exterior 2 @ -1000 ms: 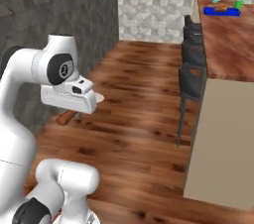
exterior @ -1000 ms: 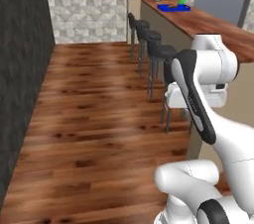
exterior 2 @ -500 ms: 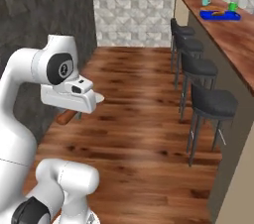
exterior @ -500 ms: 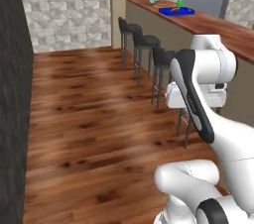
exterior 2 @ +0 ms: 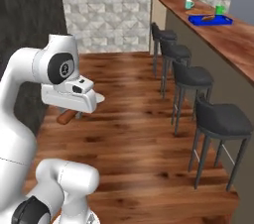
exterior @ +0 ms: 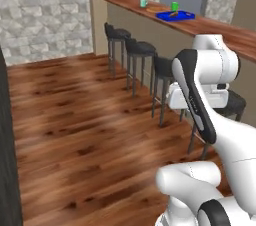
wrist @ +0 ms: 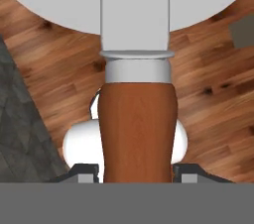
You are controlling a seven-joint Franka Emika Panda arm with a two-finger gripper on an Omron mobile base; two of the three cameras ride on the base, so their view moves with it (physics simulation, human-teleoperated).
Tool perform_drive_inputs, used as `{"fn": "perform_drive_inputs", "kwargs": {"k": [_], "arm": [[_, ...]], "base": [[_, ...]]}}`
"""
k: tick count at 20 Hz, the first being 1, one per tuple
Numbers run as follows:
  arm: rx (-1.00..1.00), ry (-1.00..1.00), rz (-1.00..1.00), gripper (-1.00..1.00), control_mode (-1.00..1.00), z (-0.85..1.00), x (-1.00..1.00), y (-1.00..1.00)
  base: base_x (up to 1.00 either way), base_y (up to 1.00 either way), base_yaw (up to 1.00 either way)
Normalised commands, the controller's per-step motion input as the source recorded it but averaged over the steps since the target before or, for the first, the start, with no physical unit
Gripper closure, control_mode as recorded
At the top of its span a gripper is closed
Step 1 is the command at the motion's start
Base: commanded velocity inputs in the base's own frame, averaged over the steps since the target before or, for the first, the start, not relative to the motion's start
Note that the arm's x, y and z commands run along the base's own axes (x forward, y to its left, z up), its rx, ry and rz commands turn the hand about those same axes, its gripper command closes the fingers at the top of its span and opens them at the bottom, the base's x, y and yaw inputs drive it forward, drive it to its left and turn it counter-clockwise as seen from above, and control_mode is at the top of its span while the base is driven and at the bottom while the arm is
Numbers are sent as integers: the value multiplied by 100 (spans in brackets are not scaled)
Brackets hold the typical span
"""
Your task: Take the pizza cutter from the drawer on the left and place it on the dining counter for cutting.
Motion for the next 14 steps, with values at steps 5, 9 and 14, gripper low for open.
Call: {"fn": "perform_drive_inputs", "kwargs": {"k": [5, 9, 14], "arm": [[0, 0, 0, 100, 100, 0, 0, 0], [0, 0, 0, 100, 100, 0, 0, 0], [0, 0, 0, 100, 100, 0, 0, 0]], "base": [[100, 80, -33], [100, 78, -41], [96, 66, -53]]}}
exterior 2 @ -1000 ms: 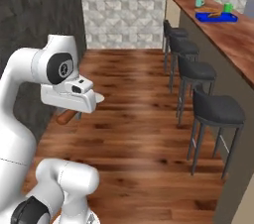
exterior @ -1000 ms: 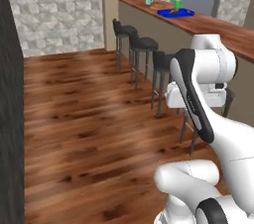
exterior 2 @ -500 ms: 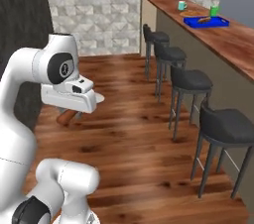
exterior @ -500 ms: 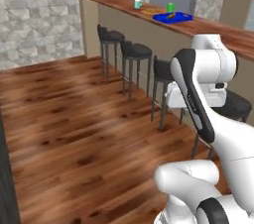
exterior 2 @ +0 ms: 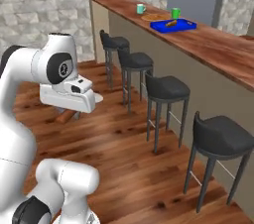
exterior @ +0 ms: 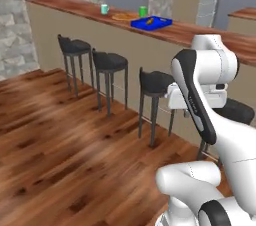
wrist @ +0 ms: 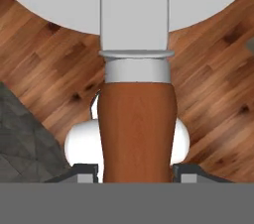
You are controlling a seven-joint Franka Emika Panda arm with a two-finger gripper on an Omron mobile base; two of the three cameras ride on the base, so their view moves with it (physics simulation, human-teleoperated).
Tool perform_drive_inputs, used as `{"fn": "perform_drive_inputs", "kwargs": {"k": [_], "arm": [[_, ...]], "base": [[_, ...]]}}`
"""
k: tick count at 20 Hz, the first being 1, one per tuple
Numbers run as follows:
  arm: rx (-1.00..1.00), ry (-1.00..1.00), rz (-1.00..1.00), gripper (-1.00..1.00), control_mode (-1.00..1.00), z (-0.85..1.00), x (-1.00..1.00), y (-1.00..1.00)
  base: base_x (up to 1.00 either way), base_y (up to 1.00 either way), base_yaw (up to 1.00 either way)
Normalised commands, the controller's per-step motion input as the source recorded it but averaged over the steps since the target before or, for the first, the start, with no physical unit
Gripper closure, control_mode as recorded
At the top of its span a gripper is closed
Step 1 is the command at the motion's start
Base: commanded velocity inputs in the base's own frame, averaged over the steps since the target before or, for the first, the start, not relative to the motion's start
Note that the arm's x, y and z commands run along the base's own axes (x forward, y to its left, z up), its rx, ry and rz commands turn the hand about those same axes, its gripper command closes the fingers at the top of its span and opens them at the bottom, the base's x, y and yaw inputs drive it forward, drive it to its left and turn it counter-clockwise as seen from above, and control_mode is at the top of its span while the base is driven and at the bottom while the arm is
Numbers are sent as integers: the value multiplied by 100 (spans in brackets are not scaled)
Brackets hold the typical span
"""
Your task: Take the pizza cutter from the drawer on the left and place it on the dining counter for cutting.
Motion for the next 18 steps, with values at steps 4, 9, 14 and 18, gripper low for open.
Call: {"fn": "perform_drive_inputs", "kwargs": {"k": [4, 9, 14, 18], "arm": [[0, 0, 0, 100, 100, 0, 0, 0], [0, 0, 0, 100, 100, 0, 0, 0], [0, 0, 0, 100, 100, 0, 0, 0], [0, 0, 0, 100, 100, 0, 0, 0]], "base": [[76, 77, -58], [50, 96, -59], [26, 100, -59], [15, 100, -48]]}}
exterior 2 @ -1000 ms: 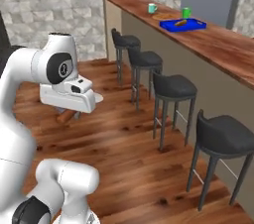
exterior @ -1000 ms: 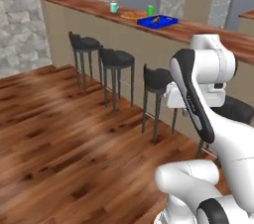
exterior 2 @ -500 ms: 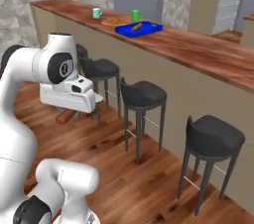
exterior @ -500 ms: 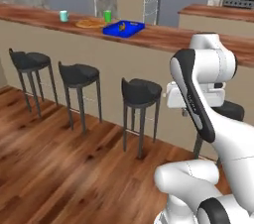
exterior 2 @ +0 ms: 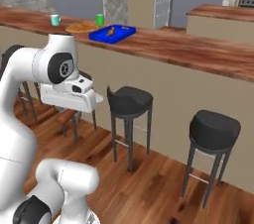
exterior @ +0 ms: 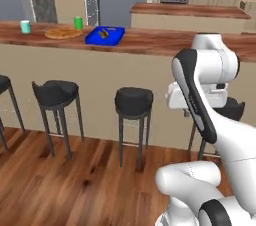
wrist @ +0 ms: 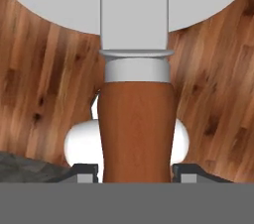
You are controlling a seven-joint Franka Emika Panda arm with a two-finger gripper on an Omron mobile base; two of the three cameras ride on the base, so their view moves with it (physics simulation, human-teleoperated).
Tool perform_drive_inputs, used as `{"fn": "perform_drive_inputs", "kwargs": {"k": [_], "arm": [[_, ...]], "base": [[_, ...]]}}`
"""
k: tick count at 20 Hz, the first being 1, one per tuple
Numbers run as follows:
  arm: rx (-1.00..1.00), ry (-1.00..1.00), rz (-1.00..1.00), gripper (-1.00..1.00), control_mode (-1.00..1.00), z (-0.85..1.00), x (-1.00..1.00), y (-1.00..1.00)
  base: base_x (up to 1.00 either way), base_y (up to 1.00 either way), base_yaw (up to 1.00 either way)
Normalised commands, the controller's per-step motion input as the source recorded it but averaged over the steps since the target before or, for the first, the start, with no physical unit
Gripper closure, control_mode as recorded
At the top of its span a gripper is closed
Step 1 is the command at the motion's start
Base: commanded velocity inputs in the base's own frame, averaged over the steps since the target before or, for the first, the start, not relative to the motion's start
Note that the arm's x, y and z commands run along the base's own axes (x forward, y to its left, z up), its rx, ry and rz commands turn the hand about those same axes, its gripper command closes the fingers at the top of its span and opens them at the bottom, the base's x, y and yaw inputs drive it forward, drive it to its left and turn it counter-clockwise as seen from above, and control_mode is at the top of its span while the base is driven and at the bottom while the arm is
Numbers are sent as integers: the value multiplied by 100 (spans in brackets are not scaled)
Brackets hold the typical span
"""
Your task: Take the pizza cutter from the drawer on the left and place it on the dining counter for cutting.
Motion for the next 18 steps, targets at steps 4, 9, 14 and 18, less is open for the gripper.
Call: {"fn": "perform_drive_inputs", "kwargs": {"k": [4, 9, 14, 18], "arm": [[0, 0, 0, 100, 100, 0, 0, 0], [0, 0, 0, 100, 100, 0, 0, 0], [0, 0, 0, 100, 100, 0, 0, 0], [0, 0, 0, 100, 100, 0, 0, 0]], "base": [[38, 100, -18], [43, 89, 8], [46, 55, 20], [50, 48, 19]]}}
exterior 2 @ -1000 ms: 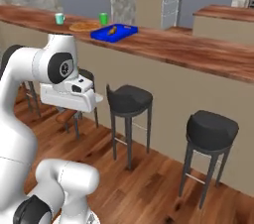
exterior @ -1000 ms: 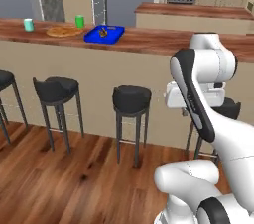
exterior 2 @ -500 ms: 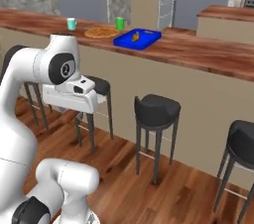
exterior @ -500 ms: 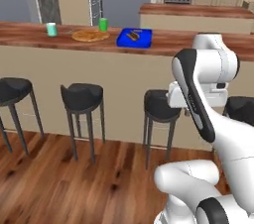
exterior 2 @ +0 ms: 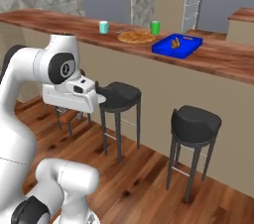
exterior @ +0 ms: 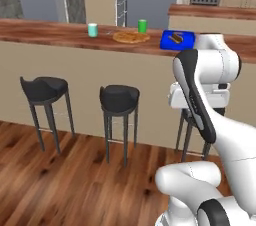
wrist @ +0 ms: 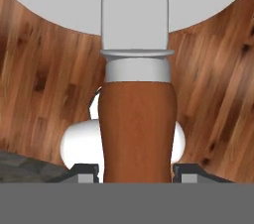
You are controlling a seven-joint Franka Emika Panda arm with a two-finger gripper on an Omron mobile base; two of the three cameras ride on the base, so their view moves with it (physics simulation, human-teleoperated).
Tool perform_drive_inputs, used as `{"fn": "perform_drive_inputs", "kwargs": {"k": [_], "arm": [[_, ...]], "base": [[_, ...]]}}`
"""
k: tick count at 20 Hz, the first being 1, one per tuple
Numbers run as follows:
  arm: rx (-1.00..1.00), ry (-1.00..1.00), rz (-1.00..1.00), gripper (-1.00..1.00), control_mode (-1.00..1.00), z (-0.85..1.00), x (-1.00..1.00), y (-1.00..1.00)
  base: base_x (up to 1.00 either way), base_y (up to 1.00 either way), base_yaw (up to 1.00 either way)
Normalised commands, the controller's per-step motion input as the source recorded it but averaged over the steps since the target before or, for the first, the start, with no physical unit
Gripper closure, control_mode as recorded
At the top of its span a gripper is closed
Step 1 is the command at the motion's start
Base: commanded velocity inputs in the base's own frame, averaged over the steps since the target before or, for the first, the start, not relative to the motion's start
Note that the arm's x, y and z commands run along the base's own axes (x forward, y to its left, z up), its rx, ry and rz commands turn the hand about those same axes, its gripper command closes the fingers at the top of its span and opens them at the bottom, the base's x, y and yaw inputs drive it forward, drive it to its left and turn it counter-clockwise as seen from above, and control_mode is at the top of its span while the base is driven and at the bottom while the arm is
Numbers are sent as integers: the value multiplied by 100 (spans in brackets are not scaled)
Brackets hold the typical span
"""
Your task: Take the pizza cutter from the drawer on the left and place it on the dining counter for cutting.
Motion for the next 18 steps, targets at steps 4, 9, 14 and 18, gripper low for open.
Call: {"fn": "perform_drive_inputs", "kwargs": {"k": [4, 9, 14, 18], "arm": [[0, 0, 0, 100, 100, 0, 0, 0], [0, 0, 0, 100, 100, 0, 0, 0], [0, 0, 0, 100, 100, 0, 0, 0], [0, 0, 0, 100, 100, 0, 0, 0]], "base": [[53, 5, 25], [93, -3, 15], [79, 4, 27], [28, 18, 38]]}}
